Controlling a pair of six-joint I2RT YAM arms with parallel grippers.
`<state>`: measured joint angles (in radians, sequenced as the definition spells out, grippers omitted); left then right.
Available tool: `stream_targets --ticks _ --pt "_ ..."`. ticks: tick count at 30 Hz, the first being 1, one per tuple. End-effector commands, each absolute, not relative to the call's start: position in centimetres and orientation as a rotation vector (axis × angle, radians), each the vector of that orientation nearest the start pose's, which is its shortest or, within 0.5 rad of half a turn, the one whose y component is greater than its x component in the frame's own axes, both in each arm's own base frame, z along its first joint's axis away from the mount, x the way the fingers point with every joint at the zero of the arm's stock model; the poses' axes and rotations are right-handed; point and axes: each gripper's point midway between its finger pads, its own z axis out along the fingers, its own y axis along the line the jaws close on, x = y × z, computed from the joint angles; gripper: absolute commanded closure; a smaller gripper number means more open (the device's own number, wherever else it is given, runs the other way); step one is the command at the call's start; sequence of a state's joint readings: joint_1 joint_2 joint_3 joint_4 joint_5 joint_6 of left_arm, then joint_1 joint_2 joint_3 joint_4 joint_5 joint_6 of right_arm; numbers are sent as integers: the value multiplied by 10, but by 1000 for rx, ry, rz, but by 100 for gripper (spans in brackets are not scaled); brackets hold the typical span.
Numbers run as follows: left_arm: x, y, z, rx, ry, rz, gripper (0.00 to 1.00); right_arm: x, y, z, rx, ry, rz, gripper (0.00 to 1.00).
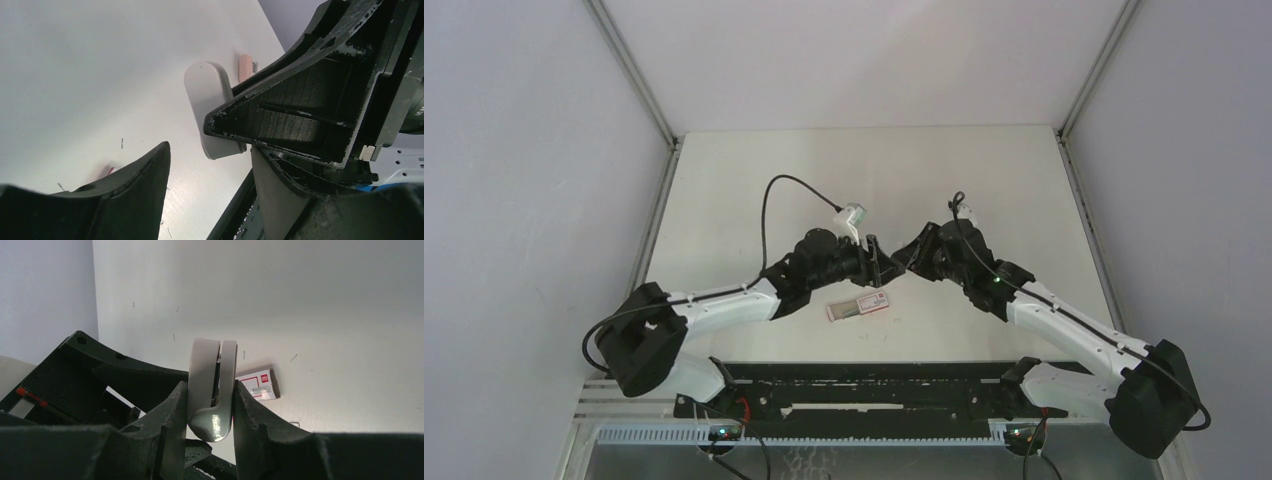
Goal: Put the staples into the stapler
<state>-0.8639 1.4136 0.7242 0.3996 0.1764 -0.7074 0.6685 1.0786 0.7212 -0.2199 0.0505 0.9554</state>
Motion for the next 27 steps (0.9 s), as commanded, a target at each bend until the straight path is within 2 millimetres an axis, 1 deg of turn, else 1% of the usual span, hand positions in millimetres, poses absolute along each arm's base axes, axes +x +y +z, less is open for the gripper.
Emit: stream_targets --ticks 1,6,8,10,13,19,23,25,27 --pt "242 -385 208 349 1882 -1297 35 252 235 183 306 2220 886 100" --pt "246 -391 201 364 1896 -1293 35 245 229 181 312 2239 872 100" --pt "248 -395 199 373 1906 -1289 36 242 230 183 313 2242 893 100" --pt "249 -399 195 380 1916 -1291 38 240 234 186 312 2239 927 100" --pt "252 -403 189 382 1930 -1287 44 239 237 190 328 2219 949 100" --pt "255 -404 190 413 1906 -1250 47 238 237 191 367 2192 943 100" --pt "256 -404 191 442 1887 -1230 59 237 236 190 341 2193 926 100" --pt "256 -405 191 457 1879 -1225 67 235 236 192 307 2187 924 100" --pt "255 -405 192 466 1876 -1225 73 233 237 193 278 2175 920 100"
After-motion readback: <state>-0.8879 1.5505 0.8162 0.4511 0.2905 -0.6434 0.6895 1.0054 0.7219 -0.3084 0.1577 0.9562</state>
